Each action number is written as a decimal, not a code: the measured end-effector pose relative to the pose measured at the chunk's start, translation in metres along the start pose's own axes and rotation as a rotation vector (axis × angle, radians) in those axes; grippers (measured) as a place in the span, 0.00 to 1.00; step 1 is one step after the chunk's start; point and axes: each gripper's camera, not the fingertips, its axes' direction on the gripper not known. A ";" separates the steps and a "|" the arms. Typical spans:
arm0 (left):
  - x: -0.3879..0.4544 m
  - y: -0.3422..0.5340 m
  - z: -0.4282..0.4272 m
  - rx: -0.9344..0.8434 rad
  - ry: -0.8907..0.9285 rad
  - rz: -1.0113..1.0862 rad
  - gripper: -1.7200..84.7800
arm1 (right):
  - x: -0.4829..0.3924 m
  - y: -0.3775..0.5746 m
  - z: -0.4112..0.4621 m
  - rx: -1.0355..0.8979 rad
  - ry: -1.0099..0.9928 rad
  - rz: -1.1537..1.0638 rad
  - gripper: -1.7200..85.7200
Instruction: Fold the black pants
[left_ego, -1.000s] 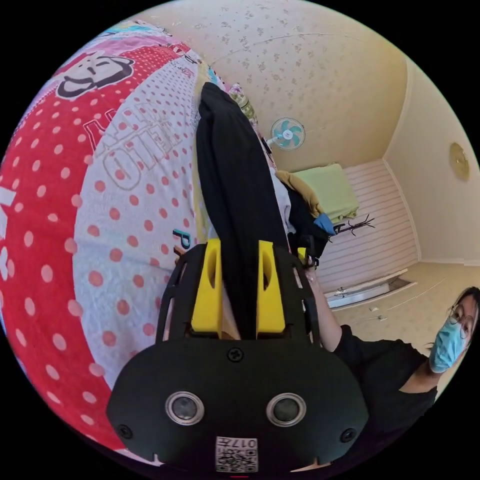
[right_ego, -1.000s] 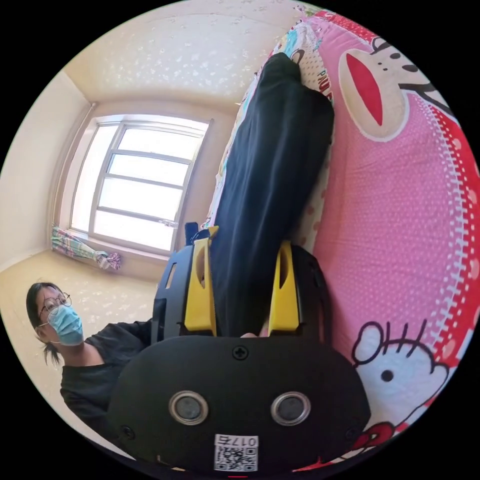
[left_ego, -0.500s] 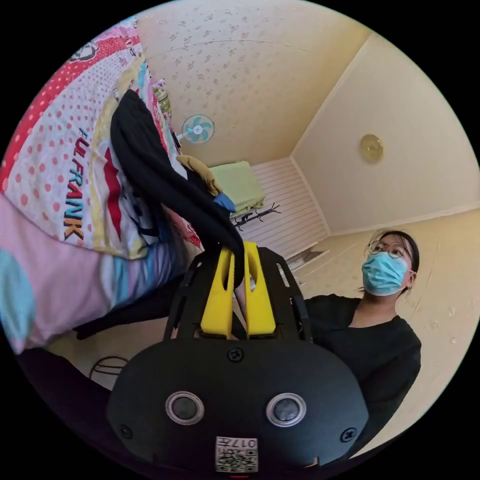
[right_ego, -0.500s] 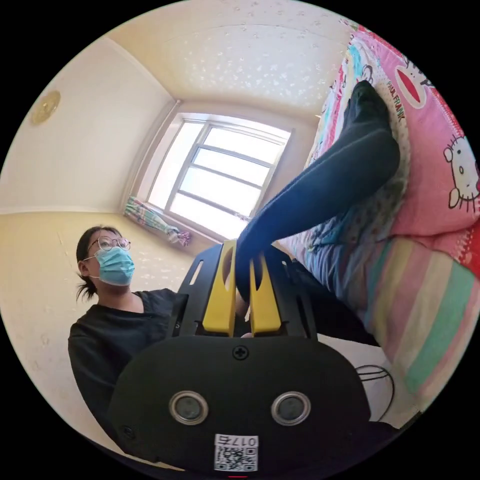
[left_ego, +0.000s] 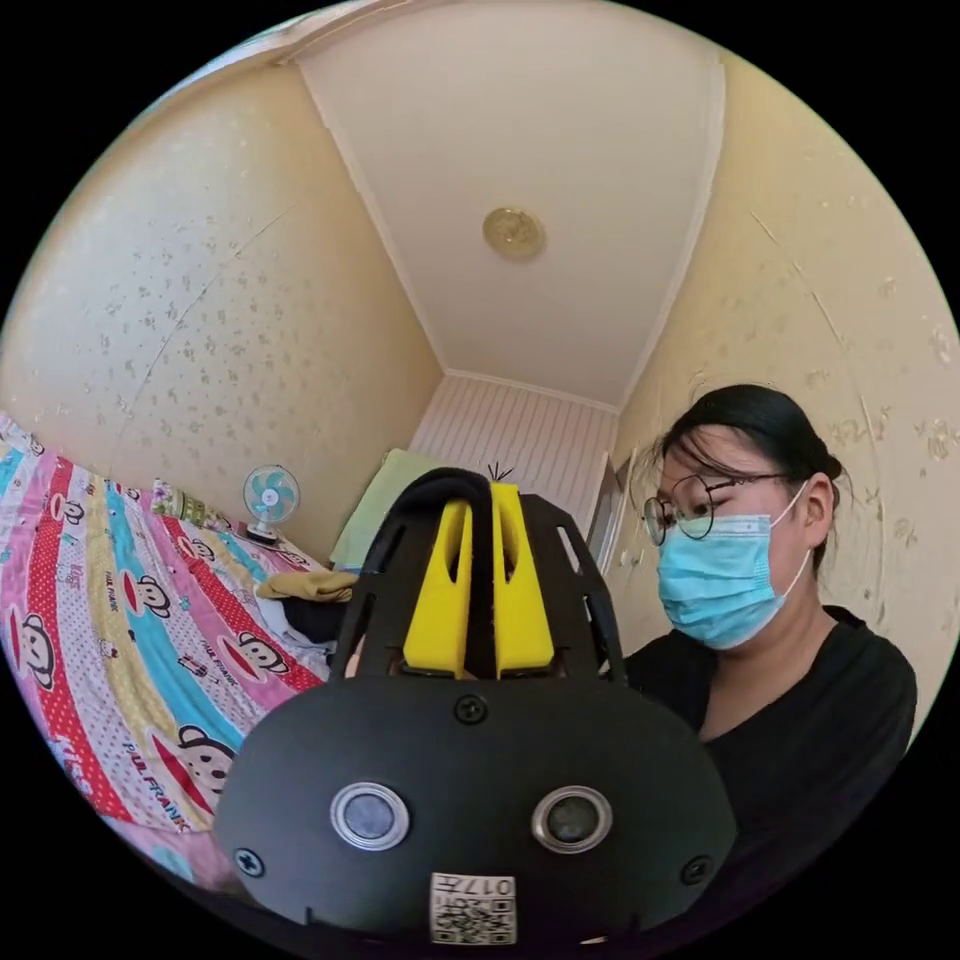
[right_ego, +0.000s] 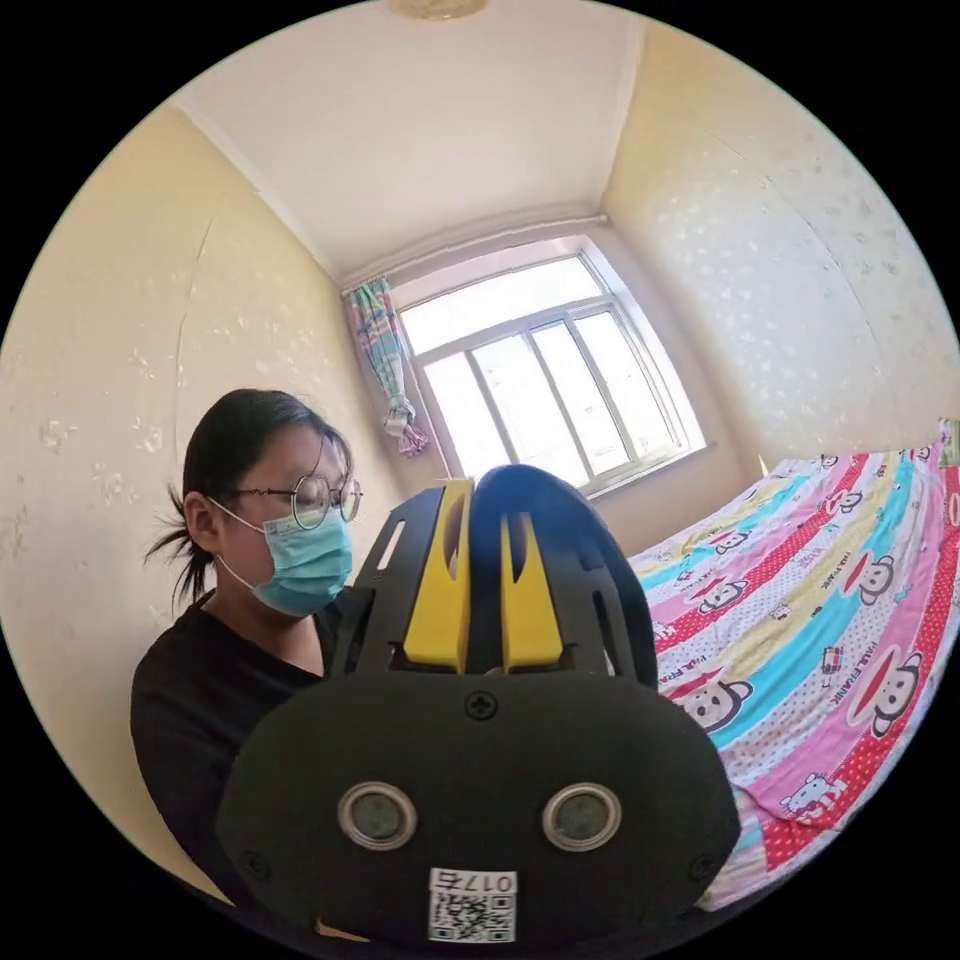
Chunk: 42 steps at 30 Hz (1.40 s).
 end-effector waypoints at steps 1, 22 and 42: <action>-0.014 -0.004 0.007 -0.002 -0.011 -0.030 0.04 | 0.008 -0.004 0.002 -0.008 0.012 0.012 0.02; -0.176 0.058 0.088 -0.210 -0.132 -0.002 0.05 | 0.122 0.006 0.087 -0.250 0.237 -0.001 0.02; -0.149 0.316 0.039 -0.475 -0.014 -0.130 0.05 | 0.151 0.204 0.133 -0.327 -0.149 0.194 0.02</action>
